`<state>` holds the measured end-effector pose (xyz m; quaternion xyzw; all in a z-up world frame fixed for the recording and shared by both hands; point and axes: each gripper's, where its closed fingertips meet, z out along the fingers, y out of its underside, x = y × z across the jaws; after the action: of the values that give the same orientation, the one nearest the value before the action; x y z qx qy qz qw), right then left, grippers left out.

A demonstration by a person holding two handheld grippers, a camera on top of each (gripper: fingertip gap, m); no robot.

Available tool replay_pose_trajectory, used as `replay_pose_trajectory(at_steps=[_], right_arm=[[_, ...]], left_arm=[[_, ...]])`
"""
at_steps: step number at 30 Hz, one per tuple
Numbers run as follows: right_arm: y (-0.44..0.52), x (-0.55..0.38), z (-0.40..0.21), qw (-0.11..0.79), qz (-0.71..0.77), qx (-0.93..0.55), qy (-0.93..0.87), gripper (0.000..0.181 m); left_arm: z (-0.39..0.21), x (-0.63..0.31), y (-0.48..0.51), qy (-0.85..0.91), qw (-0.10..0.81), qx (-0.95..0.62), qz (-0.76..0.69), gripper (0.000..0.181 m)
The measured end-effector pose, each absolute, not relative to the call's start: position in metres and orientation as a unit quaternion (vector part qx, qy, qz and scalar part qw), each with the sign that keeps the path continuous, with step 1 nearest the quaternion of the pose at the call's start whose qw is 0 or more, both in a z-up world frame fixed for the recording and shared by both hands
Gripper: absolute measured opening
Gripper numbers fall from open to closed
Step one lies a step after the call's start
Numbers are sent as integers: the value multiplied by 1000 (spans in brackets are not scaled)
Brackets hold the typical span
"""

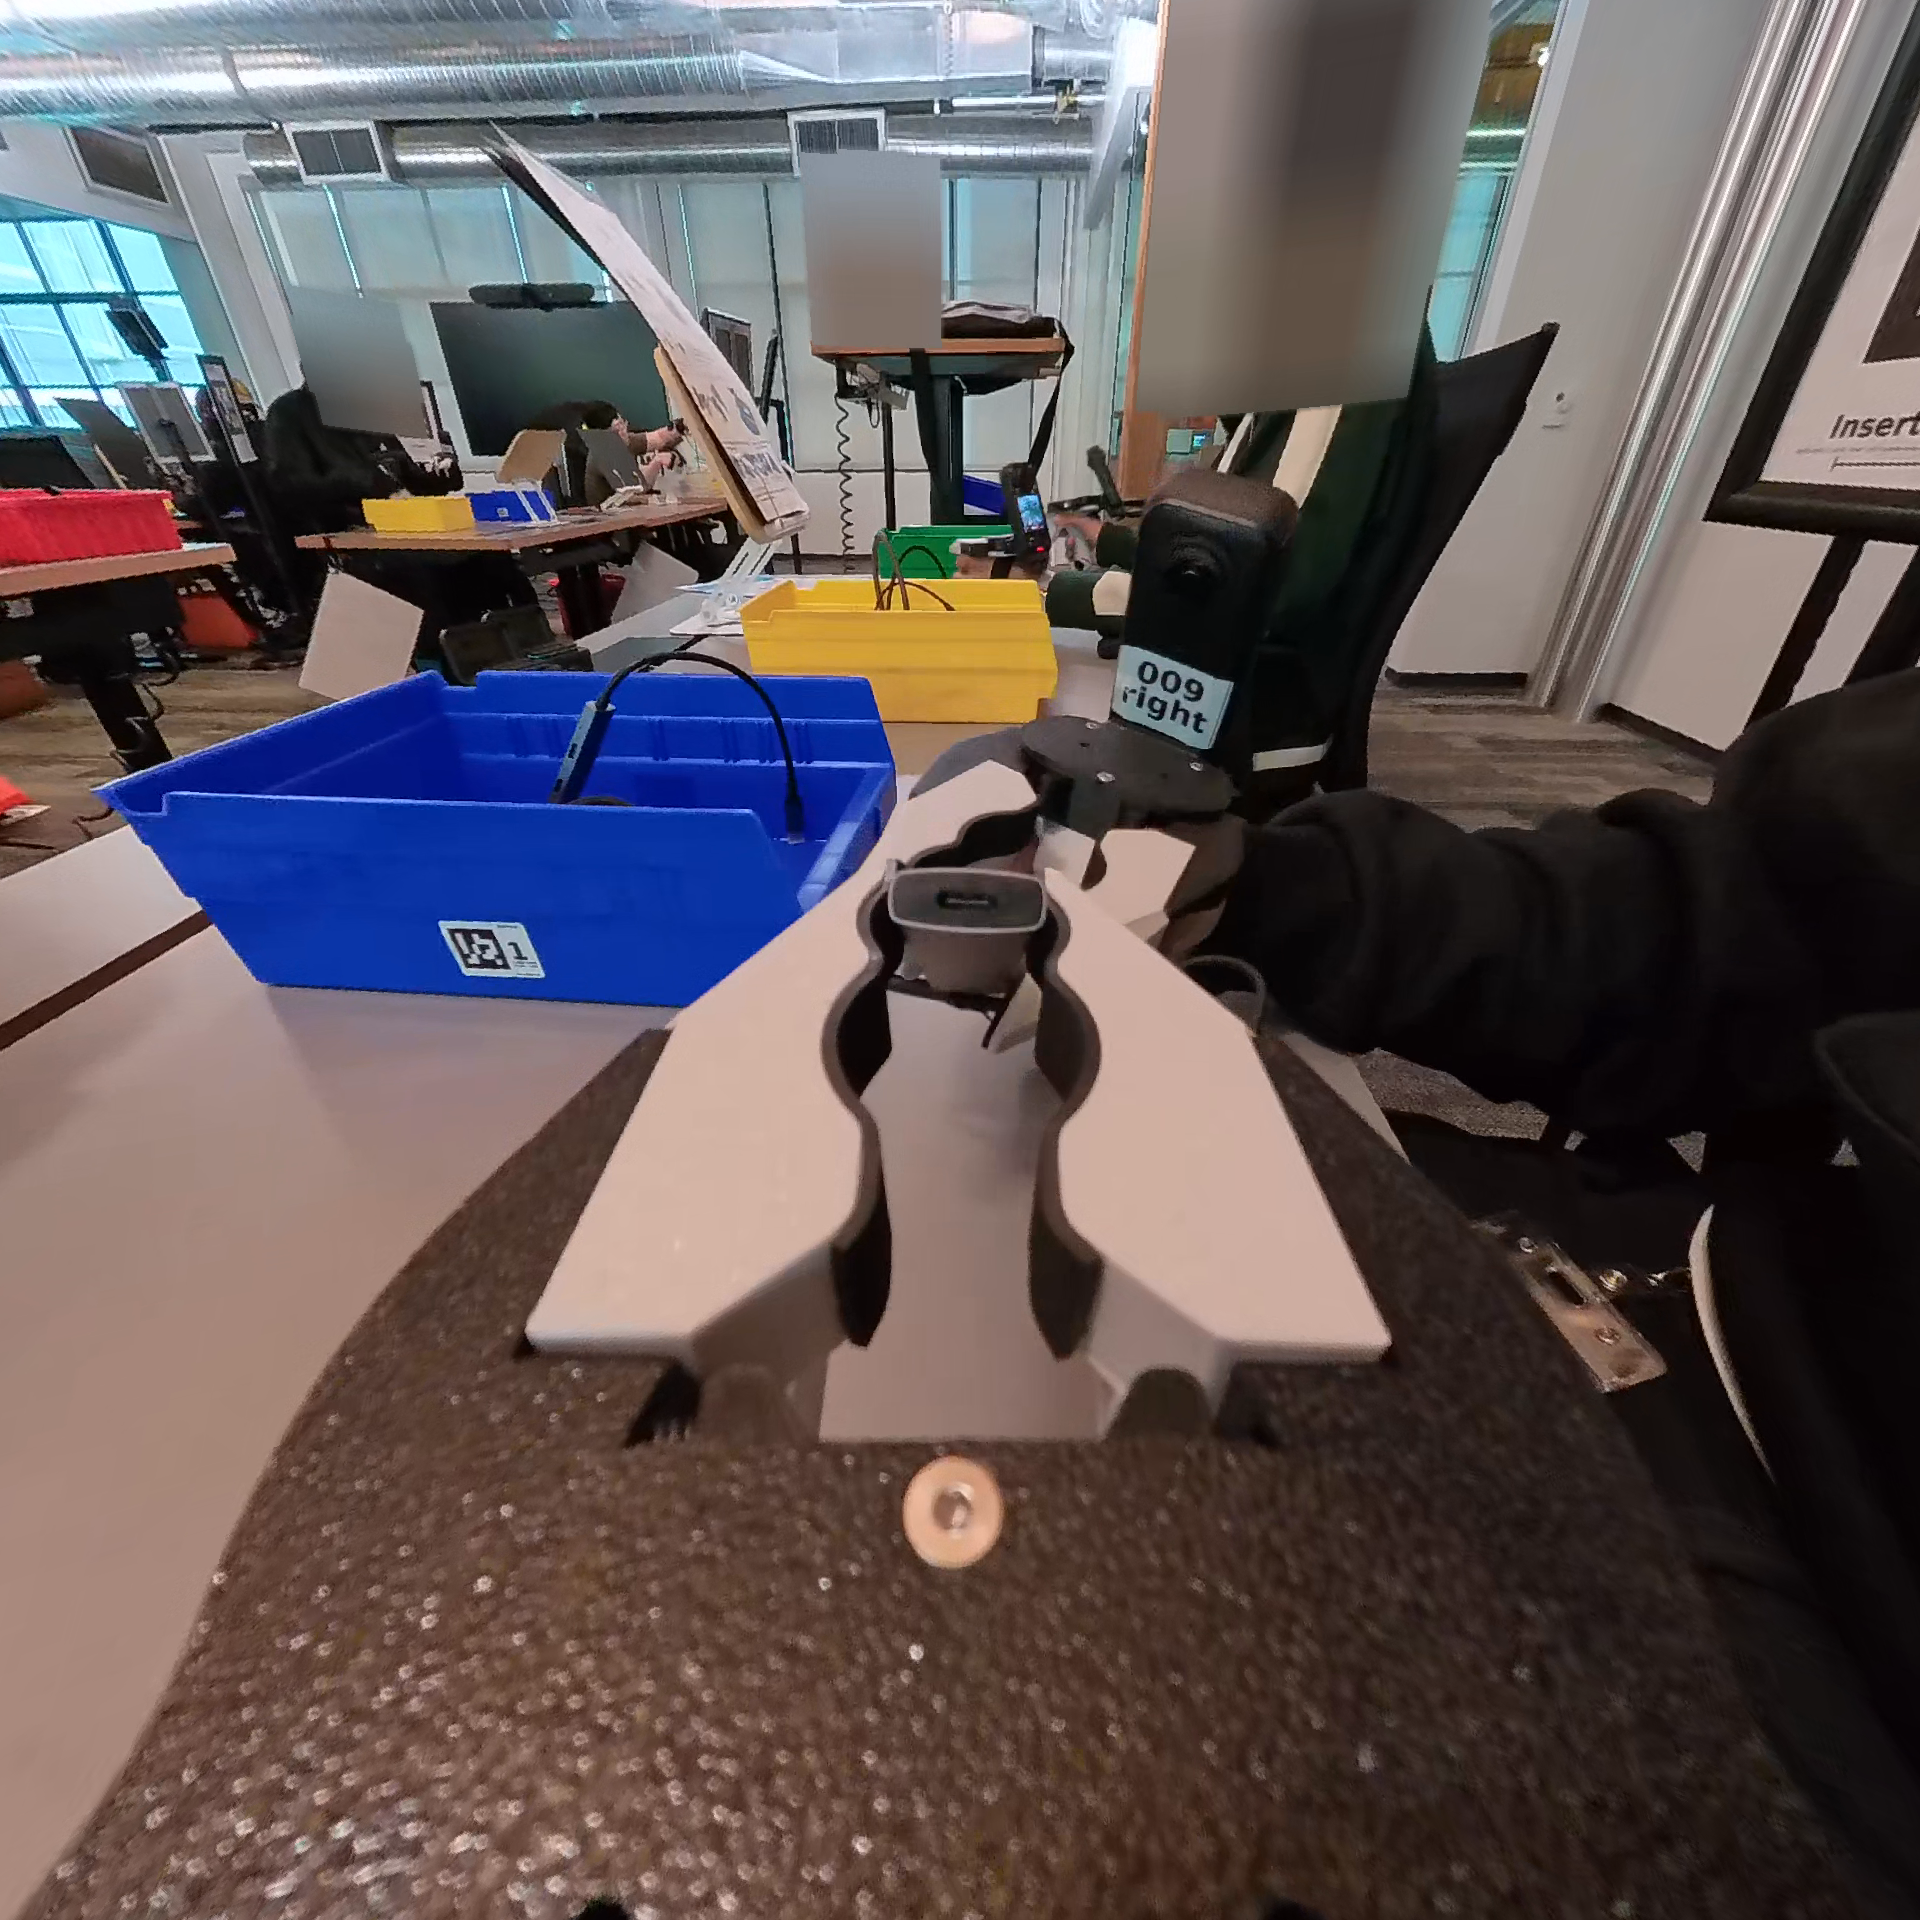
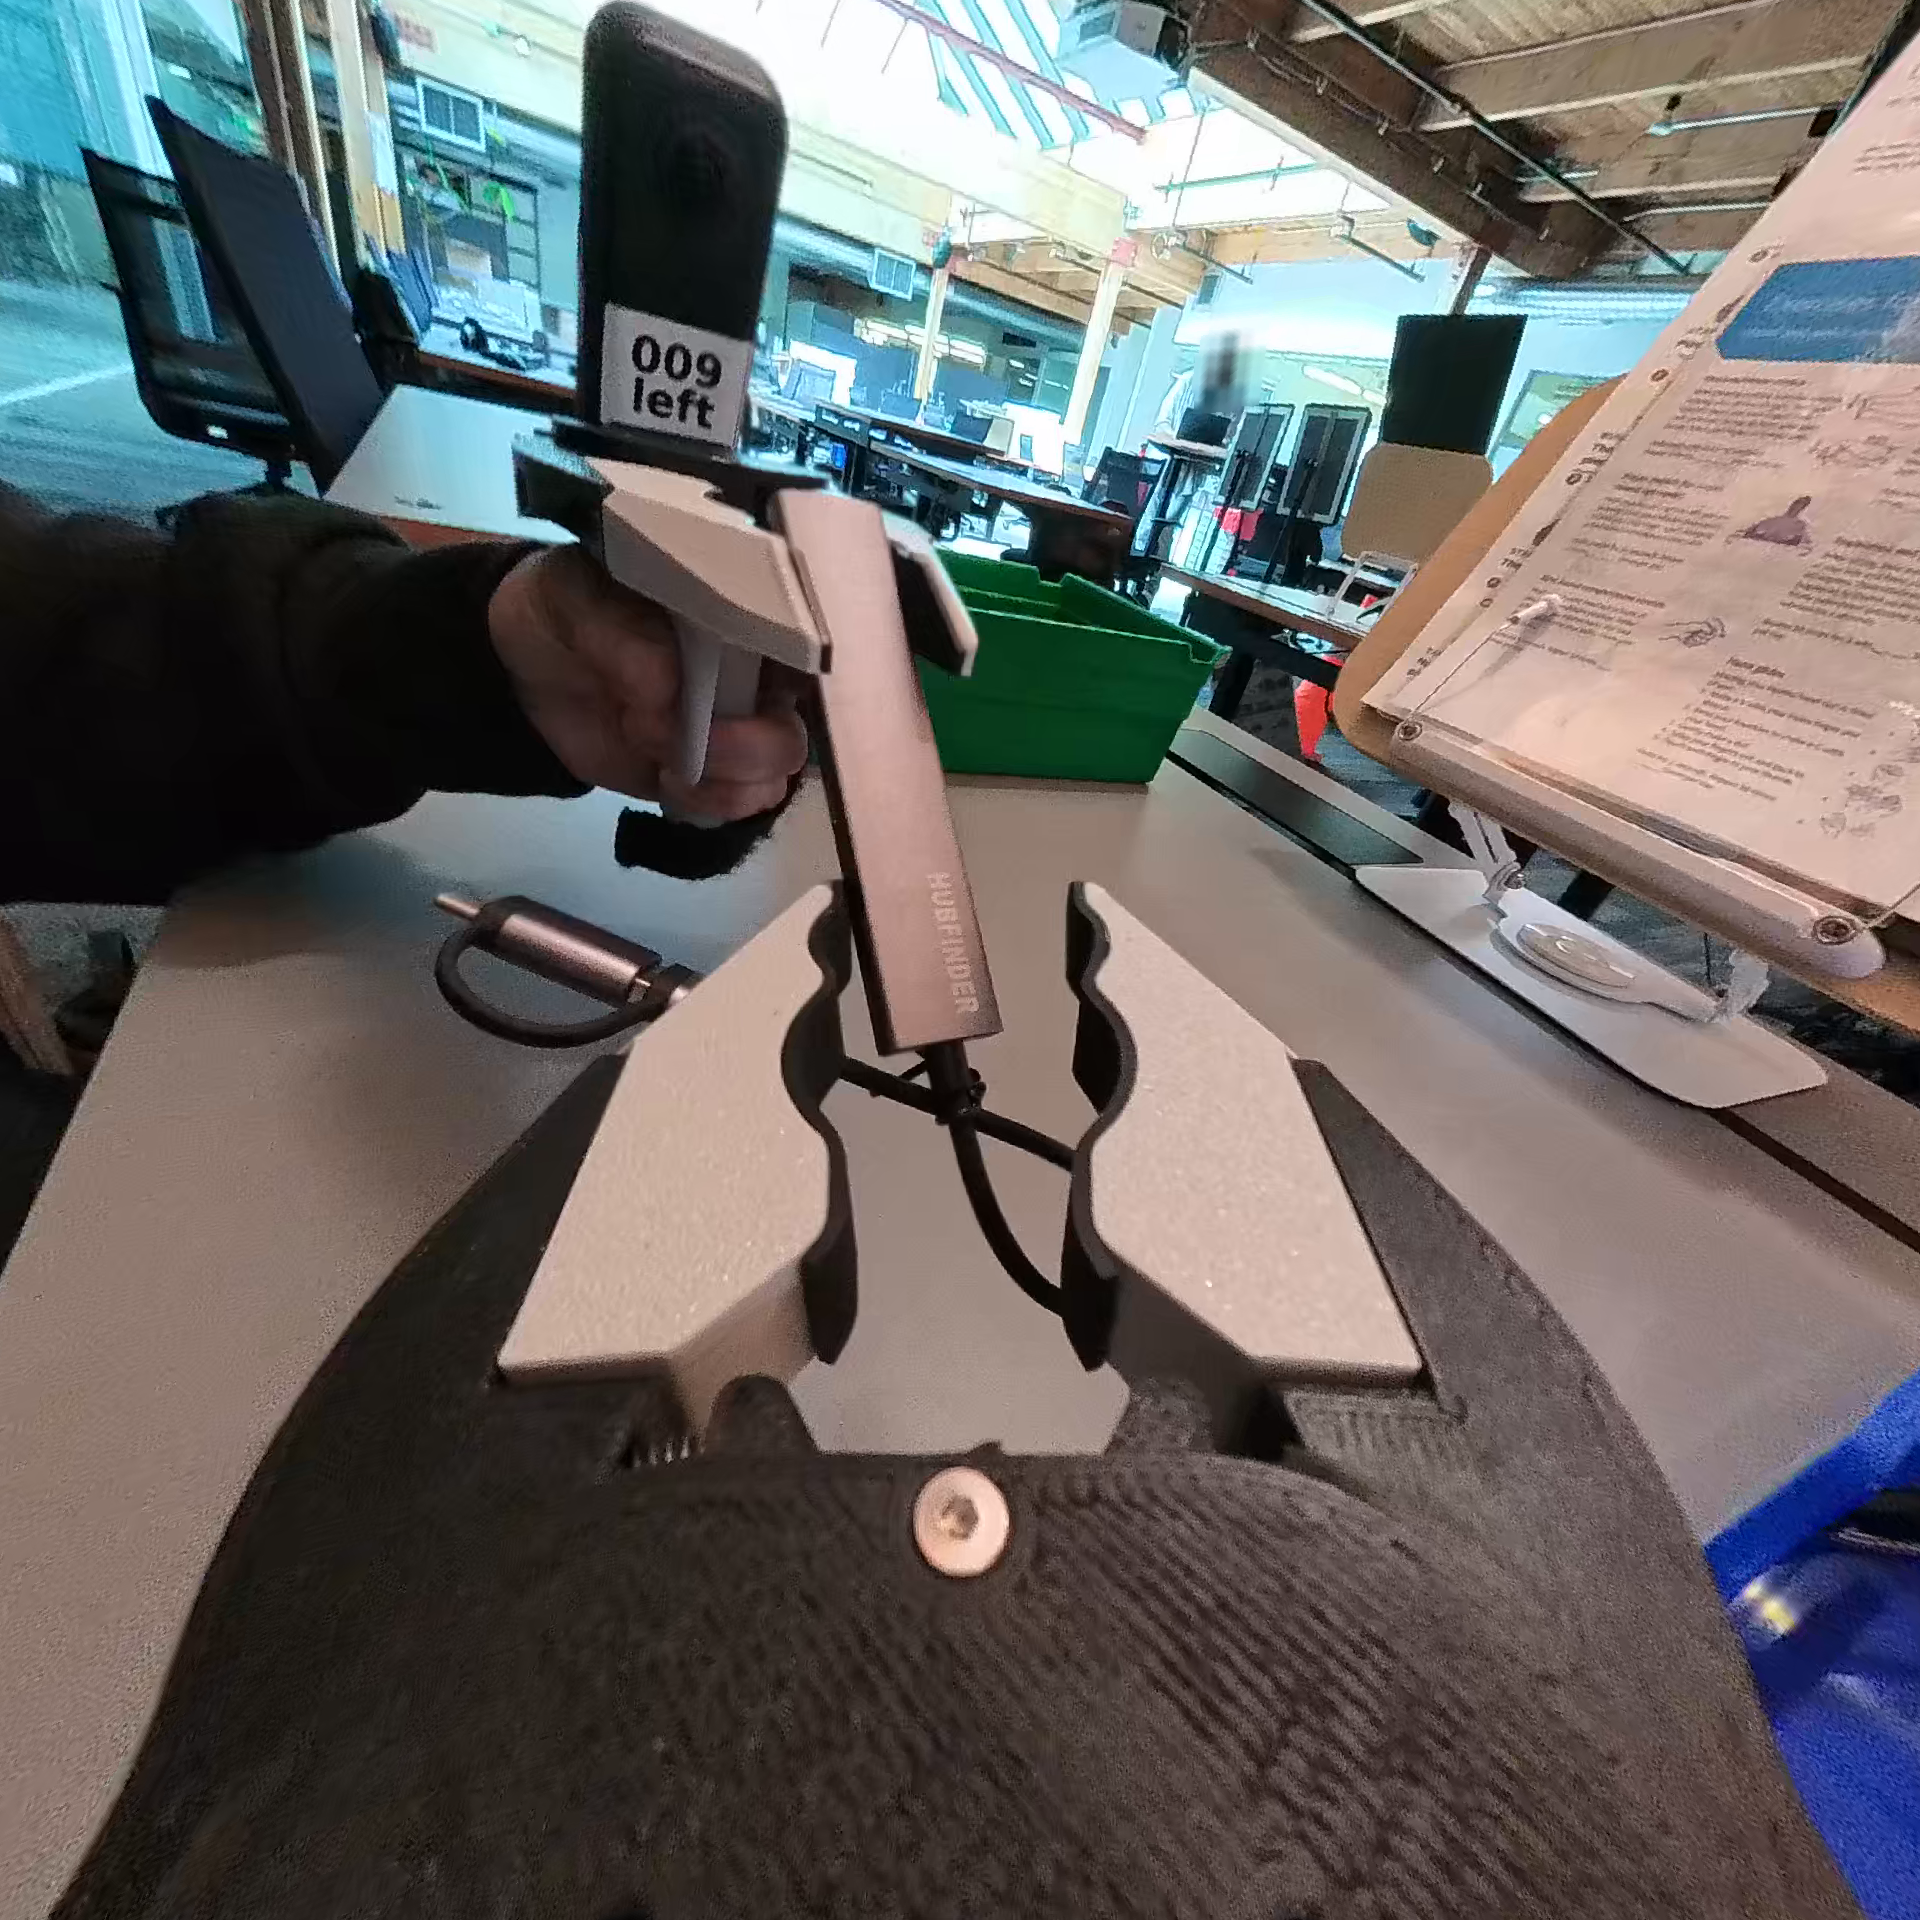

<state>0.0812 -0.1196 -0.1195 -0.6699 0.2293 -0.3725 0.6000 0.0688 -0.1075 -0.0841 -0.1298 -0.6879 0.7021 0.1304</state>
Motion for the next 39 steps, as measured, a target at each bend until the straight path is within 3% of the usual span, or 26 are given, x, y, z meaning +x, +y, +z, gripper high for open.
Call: replay_pose_trajectory(at_steps=[6,14,20,24,30,32,35,37,39], right_arm=[[-112,76,-127,584,-352,-701,208,23],[-109,75,-114,613,-368,-671,195,22],[-104,63,-108,687,-290,-638,194,22],[-103,62,-112,687,-276,-643,194,21],[-119,82,-117,579,-404,-675,215,21],[-134,90,-116,513,-478,-677,221,21],[-146,97,-114,390,-577,-691,194,21],[-139,98,-118,322,-612,-707,147,21],[-126,98,-124,304,-614,-719,120,21]], left_arm=[[-83,69,-105,-687,131,-136,701,21],[-73,71,-101,-655,160,-121,729,21],[-68,66,-98,-634,188,-126,740,21],[-70,65,-99,-631,197,-129,739,21],[-82,89,-103,-669,193,-39,716,24],[-94,101,-103,-701,158,5,695,43],[-116,110,-104,-751,138,70,642,57],[-118,105,-106,-751,174,101,629,56],[-116,101,-110,-736,217,131,627,44]])
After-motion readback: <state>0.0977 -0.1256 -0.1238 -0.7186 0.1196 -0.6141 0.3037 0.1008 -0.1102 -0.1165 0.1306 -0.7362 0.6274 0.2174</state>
